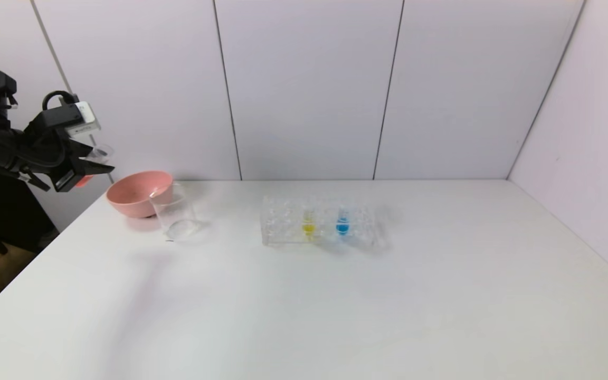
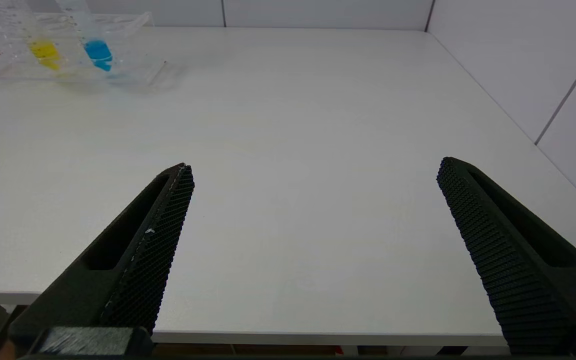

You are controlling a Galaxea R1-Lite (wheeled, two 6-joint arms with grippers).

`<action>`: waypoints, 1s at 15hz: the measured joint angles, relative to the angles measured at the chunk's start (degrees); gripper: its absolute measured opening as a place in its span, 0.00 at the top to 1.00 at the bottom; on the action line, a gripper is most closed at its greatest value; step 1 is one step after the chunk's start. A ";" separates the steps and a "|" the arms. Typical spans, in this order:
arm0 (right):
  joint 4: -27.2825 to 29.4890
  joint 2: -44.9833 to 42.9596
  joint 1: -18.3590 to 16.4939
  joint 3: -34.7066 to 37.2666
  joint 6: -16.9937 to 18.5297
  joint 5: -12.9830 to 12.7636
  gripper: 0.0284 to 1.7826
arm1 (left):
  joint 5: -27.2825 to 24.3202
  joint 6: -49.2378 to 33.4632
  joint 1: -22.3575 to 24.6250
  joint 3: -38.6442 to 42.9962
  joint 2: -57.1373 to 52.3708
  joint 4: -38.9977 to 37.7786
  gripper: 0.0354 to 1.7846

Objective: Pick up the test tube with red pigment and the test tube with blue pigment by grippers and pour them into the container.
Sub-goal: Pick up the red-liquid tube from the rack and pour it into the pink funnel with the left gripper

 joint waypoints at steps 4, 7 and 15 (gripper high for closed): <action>0.00 0.00 0.00 0.00 0.00 0.00 0.00 | 0.00 6.03 -1.65 -3.45 1.93 4.24 0.73; 0.00 0.00 0.00 0.00 0.00 0.00 0.00 | 0.05 9.47 -2.95 -6.80 3.57 8.11 0.73; 0.00 0.00 0.00 0.00 0.00 0.00 0.00 | 3.30 19.54 -4.51 -20.78 9.36 24.20 0.73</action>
